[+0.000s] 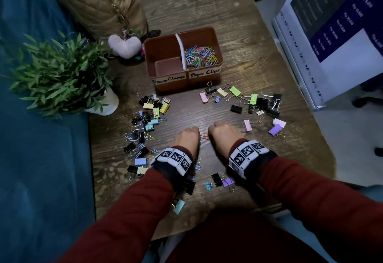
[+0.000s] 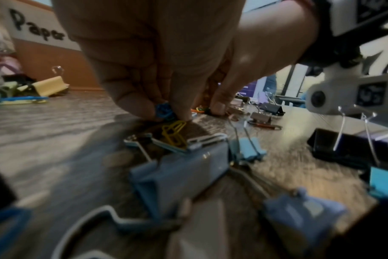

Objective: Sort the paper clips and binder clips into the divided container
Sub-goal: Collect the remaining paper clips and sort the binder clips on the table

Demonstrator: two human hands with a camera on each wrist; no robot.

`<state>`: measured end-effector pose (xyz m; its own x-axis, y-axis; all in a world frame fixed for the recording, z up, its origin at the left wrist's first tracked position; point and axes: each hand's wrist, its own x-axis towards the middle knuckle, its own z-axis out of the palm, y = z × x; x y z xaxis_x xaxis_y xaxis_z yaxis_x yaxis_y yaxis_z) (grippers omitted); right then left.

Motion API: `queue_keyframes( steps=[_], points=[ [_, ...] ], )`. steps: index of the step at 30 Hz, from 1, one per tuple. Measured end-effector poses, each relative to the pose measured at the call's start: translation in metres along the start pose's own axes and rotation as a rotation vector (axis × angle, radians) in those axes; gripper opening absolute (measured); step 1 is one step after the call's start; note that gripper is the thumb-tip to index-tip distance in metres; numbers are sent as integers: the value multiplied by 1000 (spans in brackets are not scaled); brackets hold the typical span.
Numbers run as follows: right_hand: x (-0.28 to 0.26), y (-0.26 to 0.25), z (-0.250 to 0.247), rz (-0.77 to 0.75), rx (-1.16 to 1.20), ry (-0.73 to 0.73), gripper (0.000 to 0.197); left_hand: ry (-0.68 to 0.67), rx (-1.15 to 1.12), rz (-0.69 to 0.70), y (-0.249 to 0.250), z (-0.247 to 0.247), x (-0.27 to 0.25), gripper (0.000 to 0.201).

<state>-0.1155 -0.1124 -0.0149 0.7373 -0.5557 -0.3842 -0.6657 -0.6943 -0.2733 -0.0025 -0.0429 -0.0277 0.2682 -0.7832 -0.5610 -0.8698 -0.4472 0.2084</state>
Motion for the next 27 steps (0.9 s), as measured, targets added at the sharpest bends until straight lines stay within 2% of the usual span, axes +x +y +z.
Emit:
queue_keyframes(
  steps=[6, 9, 11, 14, 16, 18, 21, 27],
  points=[
    [9, 0, 0, 16, 64, -72, 24, -60, 49, 22, 3, -3, -2, 33],
    [18, 15, -4, 127, 299, -120, 20, -54, -30, 15, 3, -17, -1, 21],
    [19, 28, -16, 251, 532, -96, 23, 8, -129, 1, 3, -35, 3, 7],
    [18, 45, -45, 386, 886, -42, 15, 230, -222, 57, 2, -79, 20, 7],
    [21, 53, -65, 422, 1059, -33, 11, 365, -294, 86, 3, -112, 38, 4],
    [25, 60, -82, 396, 1116, -16, 14, 449, -324, 94, 7, -141, 63, 5],
    [35, 63, -103, 340, 1178, 37, 16, 476, -303, 68, 14, -170, 98, 11],
    [86, 56, -145, 306, 1121, 256, 18, 501, -337, 44, 8, -172, 112, 26]
  ],
)
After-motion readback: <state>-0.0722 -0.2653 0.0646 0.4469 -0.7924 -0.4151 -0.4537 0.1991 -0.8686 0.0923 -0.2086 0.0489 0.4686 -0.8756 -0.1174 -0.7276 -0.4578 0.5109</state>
